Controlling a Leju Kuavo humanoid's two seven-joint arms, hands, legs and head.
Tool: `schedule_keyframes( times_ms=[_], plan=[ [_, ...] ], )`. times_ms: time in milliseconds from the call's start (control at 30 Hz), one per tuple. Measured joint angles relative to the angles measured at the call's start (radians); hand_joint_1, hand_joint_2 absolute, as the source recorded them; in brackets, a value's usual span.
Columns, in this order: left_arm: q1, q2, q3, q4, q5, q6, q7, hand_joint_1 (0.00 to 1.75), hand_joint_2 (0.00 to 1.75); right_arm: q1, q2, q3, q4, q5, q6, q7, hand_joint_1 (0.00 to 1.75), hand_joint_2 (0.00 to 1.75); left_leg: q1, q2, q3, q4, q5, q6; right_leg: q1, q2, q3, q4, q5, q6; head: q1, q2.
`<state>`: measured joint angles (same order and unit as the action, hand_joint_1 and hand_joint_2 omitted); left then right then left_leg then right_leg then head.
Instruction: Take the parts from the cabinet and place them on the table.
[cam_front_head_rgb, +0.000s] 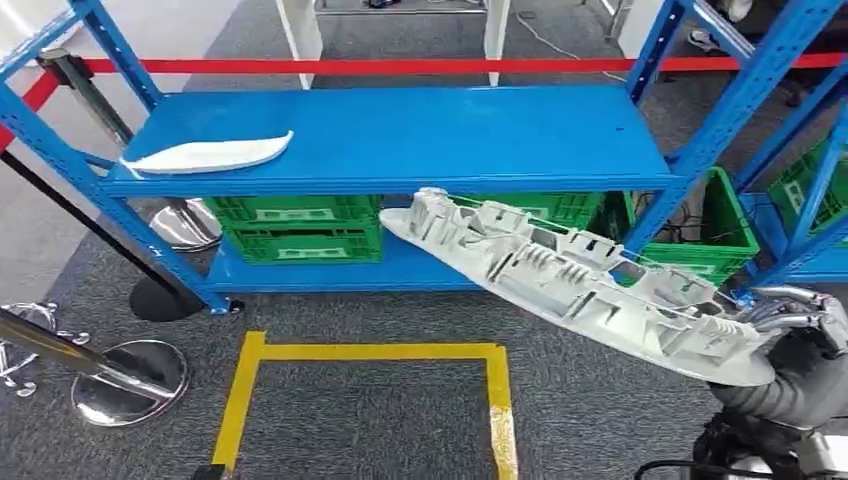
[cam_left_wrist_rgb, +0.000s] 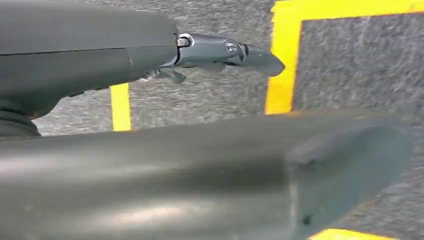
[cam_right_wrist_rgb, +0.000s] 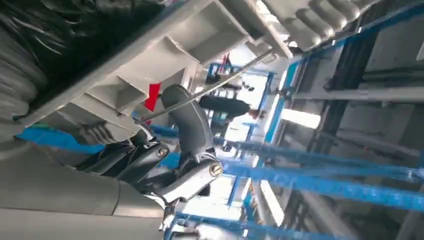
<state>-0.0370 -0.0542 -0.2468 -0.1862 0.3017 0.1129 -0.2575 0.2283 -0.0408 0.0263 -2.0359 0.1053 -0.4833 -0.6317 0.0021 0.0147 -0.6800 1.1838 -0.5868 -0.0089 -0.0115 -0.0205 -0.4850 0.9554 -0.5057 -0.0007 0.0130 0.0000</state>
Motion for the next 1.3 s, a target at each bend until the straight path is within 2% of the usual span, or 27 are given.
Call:
schedule_keyframes(
  times_ms=[33, 100, 133, 200, 233, 267, 367, 400, 467, 533, 567, 633, 700, 733, 767, 800, 867, 900, 967, 1033, 1067, 1100, 1133, 1200, 1233, 1267, 1300],
  plan=[
    [0.0, 0.0, 0.0, 0.0, 0.0, 0.0, 0.0, 0.0, 0.0, 0.0, 0.003, 0.0, 0.0, 0.0, 0.0, 0.0, 1.75, 1.75, 0.001, -0.002, -0.011, 0.075, -0.033, -0.003, 0.001, 0.006, -0.018, 0.006, 0.013, 0.0, 0.0, 0.0],
    [-0.003, 0.0, 0.0, 0.0, 0.0, 0.002, 0.0, 0.0, 0.0, 0.0, 0.003, 0.0, 0.0, 0.003, 0.0, -0.001, 1.75, 1.75, 0.002, -0.003, 0.006, 0.121, -0.008, -0.006, 0.001, 0.017, -0.056, 0.02, 0.03, 0.002, -0.001, 0.0],
    [-0.003, 0.001, 0.0, 0.0, 0.0, 0.003, 0.0, 0.0, 0.0, 0.001, 0.003, 0.0, 0.0, 0.006, -0.003, -0.001, 1.75, 1.75, 0.004, -0.004, 0.04, 0.081, 0.029, -0.006, 0.0, 0.021, -0.075, 0.027, 0.038, 0.004, -0.001, 0.0],
    [-0.004, 0.002, 0.0, 0.0, 0.002, 0.003, 0.0, 0.0, 0.0, 0.001, 0.003, 0.0, 0.0, 0.016, -0.007, -0.002, 1.75, 1.75, 0.008, -0.009, 0.154, -0.09, 0.082, -0.002, -0.002, 0.03, -0.1, 0.041, 0.049, 0.012, -0.002, 0.0],
    [-0.005, 0.002, 0.0, 0.0, 0.002, 0.003, 0.0, 0.0, 0.0, 0.002, 0.003, 0.0, 0.0, 0.021, -0.009, -0.003, 1.75, 1.75, 0.007, -0.019, 0.196, -0.161, 0.061, 0.001, 0.002, 0.03, -0.11, 0.043, 0.053, 0.018, -0.001, 0.0],
    [-0.005, 0.002, 0.0, 0.0, 0.002, 0.003, 0.0, 0.0, 0.0, 0.0, 0.003, 0.0, 0.0, 0.022, -0.011, -0.003, 1.75, 1.75, 0.004, -0.024, 0.211, -0.199, 0.054, 0.01, 0.002, 0.031, -0.115, 0.046, 0.062, 0.025, 0.002, 0.0],
    [-0.005, 0.002, 0.0, 0.0, 0.002, 0.003, 0.0, 0.0, 0.0, 0.002, 0.003, 0.0, 0.0, 0.03, -0.018, -0.003, 1.75, 1.75, -0.005, -0.022, 0.193, -0.209, 0.067, 0.028, -0.004, 0.032, -0.131, 0.038, 0.093, 0.05, 0.0, 0.0],
    [-0.005, 0.0, 0.0, 0.0, 0.002, 0.002, 0.0, 0.0, 0.0, 0.004, 0.003, 0.0, 0.0, 0.032, -0.019, -0.003, 1.75, 1.75, 0.002, -0.015, 0.185, -0.218, 0.08, 0.042, -0.007, 0.03, -0.143, 0.045, 0.074, 0.053, 0.001, 0.0],
    [-0.004, 0.002, 0.0, 0.0, 0.002, 0.001, 0.0, 0.0, 0.0, 0.004, 0.003, 0.002, 0.0, 0.035, -0.018, -0.002, 1.75, 1.75, -0.002, -0.012, 0.166, -0.217, 0.095, 0.059, -0.008, 0.025, -0.173, 0.125, -0.029, 0.055, 0.002, 0.0],
    [-0.005, 0.003, 0.0, 0.0, 0.002, 0.001, 0.0, 0.0, 0.0, 0.004, 0.003, 0.002, 0.0, 0.035, -0.019, -0.001, 1.75, 1.75, -0.01, -0.009, 0.142, -0.215, 0.114, 0.065, -0.007, 0.025, -0.209, 0.289, -0.123, 0.055, 0.002, 0.0],
    [-0.005, 0.003, 0.0, 0.0, 0.002, 0.001, 0.0, 0.0, 0.0, 0.004, 0.003, 0.002, 0.0, 0.035, -0.019, -0.001, 1.75, 1.75, -0.014, -0.008, 0.129, -0.211, 0.122, 0.066, -0.006, 0.025, -0.215, 0.344, -0.132, 0.054, 0.003, 0.0],
    [-0.005, 0.003, 0.0, 0.0, 0.001, 0.0, 0.0, 0.0, 0.0, 0.005, 0.003, 0.002, 0.0, 0.037, -0.02, 0.0, 1.75, 1.75, -0.018, -0.006, 0.104, -0.202, 0.134, 0.066, -0.001, 0.025, -0.165, 0.321, -0.079, 0.047, 0.002, 0.0],
    [-0.007, 0.003, 0.0, 0.0, 0.001, 0.002, 0.0, 0.0, 0.0, 0.005, 0.003, 0.002, 0.0, 0.038, -0.02, 0.0, 1.75, 1.75, -0.022, -0.005, 0.083, -0.192, 0.144, 0.064, 0.008, 0.023, -0.051, 0.164, -0.015, 0.032, 0.003, 0.0],
    [-0.009, 0.002, 0.0, 0.0, 0.001, 0.003, 0.0, 0.0, 0.0, 0.003, 0.003, 0.002, 0.0, 0.038, -0.02, 0.0, 1.75, 1.75, -0.022, -0.005, 0.077, -0.188, 0.149, 0.062, 0.013, 0.019, 0.001, 0.081, -0.031, 0.02, 0.002, 0.0],
    [-0.011, 0.002, 0.0, 0.0, 0.001, 0.003, 0.0, 0.0, 0.0, 0.002, 0.003, 0.003, 0.0, 0.039, -0.02, 0.0, 1.75, 1.75, -0.027, -0.005, 0.071, -0.183, 0.156, 0.057, 0.015, 0.015, 0.043, 0.023, -0.043, 0.018, 0.001, 0.0],
    [-0.01, 0.002, 0.0, 0.0, 0.001, 0.004, 0.0, 0.0, 0.0, 0.002, 0.003, 0.003, 0.0, 0.04, -0.02, 0.0, 1.75, 1.75, -0.023, -0.004, 0.066, -0.184, 0.167, 0.051, 0.018, 0.015, 0.045, 0.009, -0.049, 0.022, 0.001, 0.0],
    [-0.013, 0.002, 0.0, 0.0, 0.001, 0.005, 0.0, 0.0, 0.0, 0.002, 0.003, 0.003, 0.0, 0.04, -0.02, 0.0, 1.75, 1.75, -0.019, -0.003, 0.057, -0.187, 0.185, 0.042, 0.021, 0.018, 0.034, 0.01, -0.038, 0.021, 0.003, 0.0],
    [-0.012, 0.006, 0.0, 0.0, 0.001, 0.005, 0.0, 0.0, 0.0, 0.002, 0.003, 0.003, 0.0, 0.04, -0.021, 0.0, 1.75, 1.75, -0.023, -0.004, 0.05, -0.184, 0.182, 0.036, 0.008, 0.015, 0.017, -0.005, -0.021, 0.01, 0.003, 0.0],
    [-0.012, 0.007, 0.0, 0.0, 0.001, 0.006, 0.0, 0.0, 0.0, 0.0, 0.003, 0.003, 0.0, 0.04, -0.02, 0.0, 1.75, 1.75, -0.016, -0.011, 0.03, -0.118, 0.078, 0.018, 0.007, 0.012, 0.005, -0.001, -0.001, -0.006, -0.003, 0.0],
    [-0.014, 0.007, 0.0, 0.0, 0.001, 0.009, 0.0, 0.0, 0.0, 0.001, 0.003, 0.002, 0.0, 0.04, -0.02, 0.0, 1.75, 1.75, -0.003, -0.011, 0.001, 0.033, -0.028, 0.005, 0.007, 0.012, -0.027, 0.009, 0.018, -0.008, -0.005, 0.0],
    [-0.015, 0.007, 0.0, 0.0, 0.001, 0.01, 0.0, 0.0, 0.0, 0.0, 0.003, 0.002, 0.0, 0.04, -0.02, 0.0, 1.75, 1.75, 0.002, -0.011, -0.007, 0.095, -0.047, -0.001, 0.007, 0.012, -0.045, 0.016, 0.026, -0.007, -0.006, 0.0],
    [-0.017, 0.007, 0.0, 0.0, 0.002, 0.013, -0.001, 0.0, 0.0, 0.0, 0.003, 0.002, 0.0, 0.04, -0.02, 0.0, 1.75, 1.75, 0.007, -0.011, 0.0, 0.125, -0.03, -0.006, 0.005, 0.012, -0.065, 0.025, 0.034, -0.004, -0.006, 0.0],
    [-0.019, 0.009, 0.0, 0.0, 0.004, 0.017, -0.003, 0.0, 0.0, -0.001, 0.003, 0.002, 0.0, 0.04, -0.02, -0.001, 1.75, 1.75, 0.013, -0.011, 0.023, 0.114, 0.008, -0.011, 0.002, 0.012, -0.085, 0.036, 0.04, 0.0, -0.006, 0.0],
    [-0.023, 0.009, 0.0, 0.0, 0.006, 0.028, -0.003, 0.0, 0.0, -0.002, 0.003, 0.003, 0.0, 0.043, -0.018, -0.002, 1.75, 1.75, 0.022, -0.011, 0.111, 0.0, 0.074, -0.019, -0.003, 0.014, -0.12, 0.058, 0.05, 0.01, -0.006, 0.0],
    [-0.026, 0.009, 0.0, -0.001, 0.005, 0.032, -0.003, 0.0, 0.0, -0.003, 0.003, 0.003, 0.0, 0.047, -0.015, -0.002, 1.75, 1.75, 0.027, -0.014, 0.17, -0.087, 0.069, -0.022, -0.005, 0.014, -0.133, 0.069, 0.055, 0.017, -0.007, 0.0],
    [-0.03, 0.008, 0.0, -0.001, 0.004, 0.033, -0.003, 0.0, 0.0, -0.004, 0.003, 0.003, 0.0, 0.05, -0.014, -0.002, 1.75, 1.75, 0.019, -0.02, 0.212, -0.159, 0.031, -0.023, -0.002, 0.015, -0.144, 0.076, 0.061, 0.025, -0.009, 0.0],
    [-0.033, 0.008, 0.0, -0.001, 0.003, 0.034, -0.001, 0.0, 0.0, -0.007, 0.003, 0.005, 0.0, 0.056, -0.014, 0.0, 1.75, 1.75, 0.017, -0.022, 0.218, -0.184, 0.023, -0.006, -0.003, 0.014, -0.148, 0.075, 0.073, 0.033, -0.005, 0.0]
  ],
)
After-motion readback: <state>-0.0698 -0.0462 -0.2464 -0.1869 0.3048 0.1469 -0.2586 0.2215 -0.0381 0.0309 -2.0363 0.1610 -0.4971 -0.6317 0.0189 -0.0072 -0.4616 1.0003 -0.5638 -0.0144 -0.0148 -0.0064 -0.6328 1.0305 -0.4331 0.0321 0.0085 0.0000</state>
